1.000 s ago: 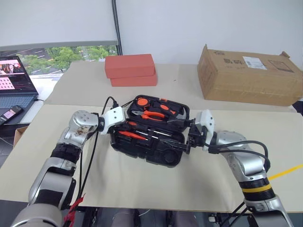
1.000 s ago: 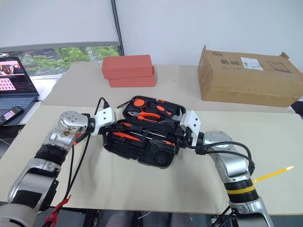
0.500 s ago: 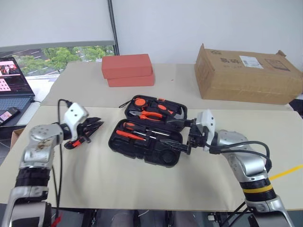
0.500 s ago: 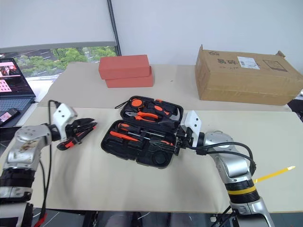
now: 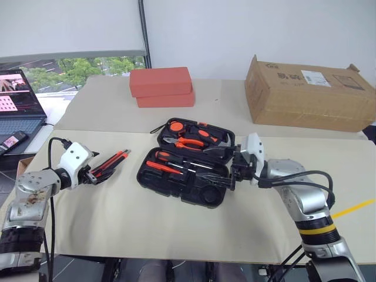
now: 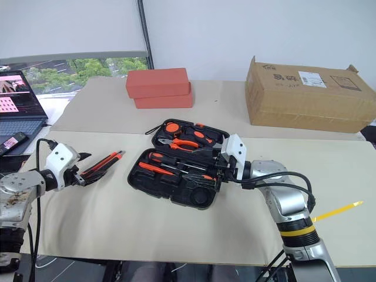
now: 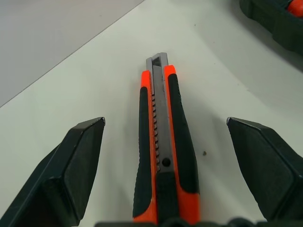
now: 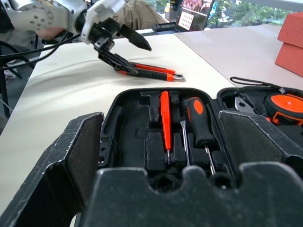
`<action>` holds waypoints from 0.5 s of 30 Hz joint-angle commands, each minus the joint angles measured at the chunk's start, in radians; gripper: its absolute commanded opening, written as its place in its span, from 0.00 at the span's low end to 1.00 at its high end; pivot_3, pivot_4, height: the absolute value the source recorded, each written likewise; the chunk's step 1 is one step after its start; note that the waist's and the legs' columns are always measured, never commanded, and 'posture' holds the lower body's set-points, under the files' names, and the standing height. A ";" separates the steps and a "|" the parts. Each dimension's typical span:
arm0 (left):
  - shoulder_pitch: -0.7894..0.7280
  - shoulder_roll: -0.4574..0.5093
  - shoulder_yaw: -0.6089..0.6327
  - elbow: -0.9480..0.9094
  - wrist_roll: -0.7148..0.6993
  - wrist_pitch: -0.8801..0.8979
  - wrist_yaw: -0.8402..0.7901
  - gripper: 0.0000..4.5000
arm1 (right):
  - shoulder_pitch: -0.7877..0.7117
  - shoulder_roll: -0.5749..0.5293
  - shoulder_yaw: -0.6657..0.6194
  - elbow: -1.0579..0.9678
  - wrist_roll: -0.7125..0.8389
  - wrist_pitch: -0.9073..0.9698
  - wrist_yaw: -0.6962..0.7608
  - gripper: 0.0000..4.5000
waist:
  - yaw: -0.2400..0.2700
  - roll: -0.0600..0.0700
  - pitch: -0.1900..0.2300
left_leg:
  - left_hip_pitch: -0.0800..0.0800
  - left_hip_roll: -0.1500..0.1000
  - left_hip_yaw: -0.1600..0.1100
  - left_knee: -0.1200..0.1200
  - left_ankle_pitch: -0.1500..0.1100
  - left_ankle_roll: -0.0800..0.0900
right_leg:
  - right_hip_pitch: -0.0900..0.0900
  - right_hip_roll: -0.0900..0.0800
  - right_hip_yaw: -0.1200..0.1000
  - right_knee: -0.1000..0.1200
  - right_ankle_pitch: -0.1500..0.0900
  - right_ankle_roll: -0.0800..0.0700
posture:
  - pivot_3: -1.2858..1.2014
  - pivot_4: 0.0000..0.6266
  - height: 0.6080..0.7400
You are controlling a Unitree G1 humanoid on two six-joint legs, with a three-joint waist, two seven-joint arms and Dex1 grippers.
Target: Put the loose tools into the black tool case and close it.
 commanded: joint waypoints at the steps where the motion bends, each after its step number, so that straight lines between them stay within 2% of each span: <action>1: -0.036 0.006 -0.029 0.059 0.007 0.048 -0.006 0.99 | -0.019 0.003 -0.008 -0.019 0.020 0.000 0.006 1.00 | -0.003 0.000 0.000 | 0.000 0.000 0.000 0.000 0.000 0.000 | 0.000 0.000 0.000 0.000 0.000 0.000 | 0.52 0.24 0.78; 5: -0.075 0.017 -0.039 0.160 -0.008 0.136 -0.036 0.99 | -0.018 0.001 -0.010 -0.021 0.018 0.002 0.005 1.00 | -0.005 0.000 0.000 | 0.000 0.000 0.000 0.000 0.000 0.000 | 0.000 0.000 0.000 0.000 0.000 0.000 | 0.52 0.24 0.78; 9: -0.099 0.030 -0.044 0.245 -0.009 0.139 -0.060 0.77 | -0.011 -0.001 -0.012 -0.032 0.017 0.005 0.001 1.00 | -0.009 0.000 0.000 | 0.003 0.000 0.000 0.000 0.000 0.000 | 0.001 0.001 0.001 0.001 0.000 0.000 | 0.52 0.24 0.78; 13: -0.115 0.024 -0.026 0.263 -0.024 0.110 -0.069 0.41 | -0.005 -0.002 -0.013 -0.036 0.019 0.004 0.000 1.00 | -0.012 0.000 0.000 | 0.005 0.001 0.001 -0.001 -0.001 0.002 | 0.001 0.001 0.002 0.003 0.000 0.000 | 0.52 0.24 0.78; 15: -0.124 0.022 -0.013 0.258 -0.042 0.095 -0.078 0.38 | -0.003 -0.002 -0.013 -0.037 0.020 0.002 0.001 1.00 | -0.013 0.000 0.000 | 0.006 0.001 0.001 -0.001 -0.001 0.002 | 0.000 0.001 0.003 0.005 0.000 0.000 | 0.52 0.24 0.78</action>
